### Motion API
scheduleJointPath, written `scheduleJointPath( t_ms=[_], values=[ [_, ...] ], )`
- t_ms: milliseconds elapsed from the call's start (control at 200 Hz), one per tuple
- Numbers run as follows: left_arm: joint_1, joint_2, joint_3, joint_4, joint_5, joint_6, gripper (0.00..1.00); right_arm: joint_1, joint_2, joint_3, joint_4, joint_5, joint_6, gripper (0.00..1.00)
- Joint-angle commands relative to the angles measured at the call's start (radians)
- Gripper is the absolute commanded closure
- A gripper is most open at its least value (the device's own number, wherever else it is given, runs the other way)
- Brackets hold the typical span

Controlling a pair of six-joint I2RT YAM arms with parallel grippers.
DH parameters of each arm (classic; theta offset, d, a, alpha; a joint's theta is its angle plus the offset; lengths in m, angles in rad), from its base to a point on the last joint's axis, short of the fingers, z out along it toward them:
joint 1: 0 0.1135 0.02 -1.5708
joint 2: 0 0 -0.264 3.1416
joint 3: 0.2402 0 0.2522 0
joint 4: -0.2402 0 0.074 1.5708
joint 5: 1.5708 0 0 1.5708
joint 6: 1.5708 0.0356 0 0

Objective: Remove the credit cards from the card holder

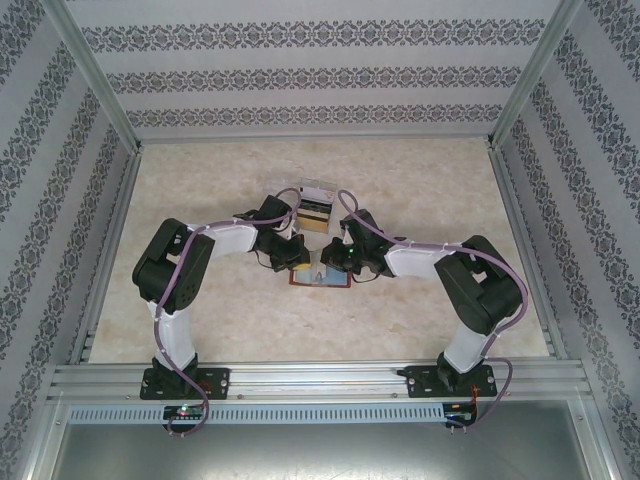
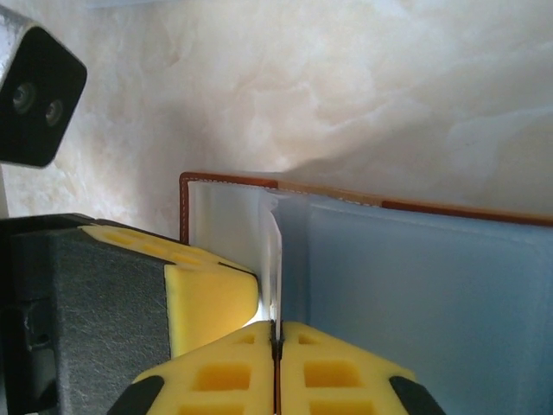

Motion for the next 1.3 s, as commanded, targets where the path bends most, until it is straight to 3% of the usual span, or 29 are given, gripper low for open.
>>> scheduleJointPath(
  t_ms=[0,185,385,495,729,999,1299],
  values=[
    [-0.005,-0.026,0.022,-0.084,-0.064,0.03,0.93,0.005,-0.052,0.041,-0.135,0.081,-0.074,0.97],
    [0.014,-0.114,0.053,-0.122,-0.043,0.038,0.73,0.005,-0.205,0.077,-0.307,0.203,-0.296,1.0],
    [0.068,-0.245,0.059,-0.164,-0.065,0.033,0.52,0.005,-0.339,0.13,-0.318,0.172,-0.522,1.0],
    [0.127,-0.317,0.028,-0.19,-0.096,0.031,0.41,-0.001,-0.348,0.22,-0.343,0.235,-0.666,1.0],
    [0.286,-0.485,-0.06,-0.254,-0.142,0.077,0.27,-0.028,-0.179,0.522,-0.449,0.185,-0.943,1.0],
    [0.367,-0.619,-0.085,-0.343,-0.233,0.172,0.0,-0.052,0.097,0.846,-0.6,0.171,-1.236,1.0],
    [0.374,-0.621,-0.087,-0.362,-0.231,0.215,0.01,-0.091,0.29,1.005,-0.691,0.102,-1.471,1.0]
  ],
)
